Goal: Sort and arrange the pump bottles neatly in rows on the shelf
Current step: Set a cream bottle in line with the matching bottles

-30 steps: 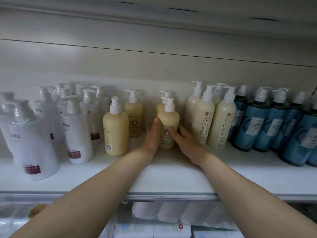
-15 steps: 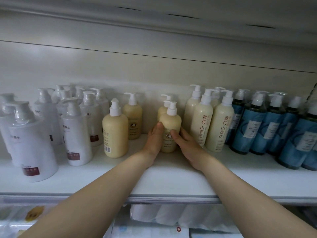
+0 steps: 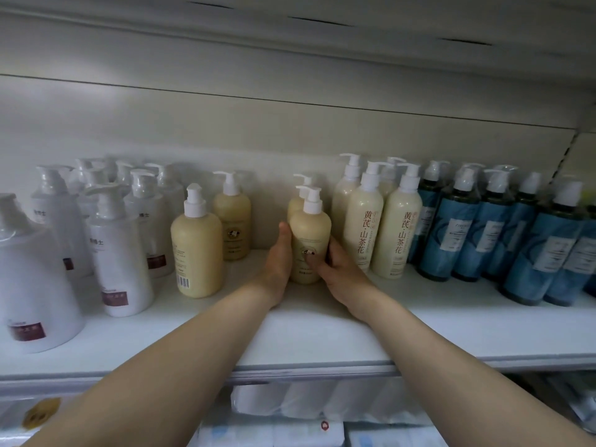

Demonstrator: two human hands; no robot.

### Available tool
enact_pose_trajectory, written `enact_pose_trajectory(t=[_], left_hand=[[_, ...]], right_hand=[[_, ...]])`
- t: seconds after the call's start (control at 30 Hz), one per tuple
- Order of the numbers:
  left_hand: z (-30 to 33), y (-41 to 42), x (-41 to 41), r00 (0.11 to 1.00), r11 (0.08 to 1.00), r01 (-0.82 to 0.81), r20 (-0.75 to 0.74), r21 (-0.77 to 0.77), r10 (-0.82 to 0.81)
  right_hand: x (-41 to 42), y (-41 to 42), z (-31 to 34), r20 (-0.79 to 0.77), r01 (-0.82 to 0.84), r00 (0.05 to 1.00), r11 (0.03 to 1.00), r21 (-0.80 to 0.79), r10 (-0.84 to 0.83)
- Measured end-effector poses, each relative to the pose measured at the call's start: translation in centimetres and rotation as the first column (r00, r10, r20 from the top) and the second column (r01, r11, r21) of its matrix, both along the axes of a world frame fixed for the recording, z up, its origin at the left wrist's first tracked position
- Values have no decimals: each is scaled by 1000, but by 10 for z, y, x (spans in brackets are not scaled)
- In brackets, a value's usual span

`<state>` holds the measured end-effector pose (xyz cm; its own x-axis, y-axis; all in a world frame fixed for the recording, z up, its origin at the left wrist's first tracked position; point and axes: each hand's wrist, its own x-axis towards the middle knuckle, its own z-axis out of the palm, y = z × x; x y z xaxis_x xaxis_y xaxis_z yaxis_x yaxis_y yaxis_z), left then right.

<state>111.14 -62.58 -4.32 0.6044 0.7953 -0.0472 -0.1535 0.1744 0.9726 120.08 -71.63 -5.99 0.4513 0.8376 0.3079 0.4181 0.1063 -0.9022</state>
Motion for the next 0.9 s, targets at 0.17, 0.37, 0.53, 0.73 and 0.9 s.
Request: enact_pose_trajectory(t=[0.17,0.37,0.53,0.73,0.9], left_hand=[[-4,2,8,1000,1000,3,-7,-11,-3],[-6,2,11,1000,1000,-2,-11,22,3],[-8,3,14,1000,999,-23,-9,39,23],[-10,-8,1,999,998,39,-11,39,-39],[-8,-25,-9,1000,996,10,21,88,-12]], right_hand=[[5,-3,-1,-4,6,1000,1000,-3,-6],[5,-5,0,19,137,991,989,-60,-136],[3,-5,-6,74,329,943,942,-68,-324],[-1,-20,-6,-34,415,908,907,-64,-418],[-4,-30,-7,-90,438,893,898,-43,-441]])
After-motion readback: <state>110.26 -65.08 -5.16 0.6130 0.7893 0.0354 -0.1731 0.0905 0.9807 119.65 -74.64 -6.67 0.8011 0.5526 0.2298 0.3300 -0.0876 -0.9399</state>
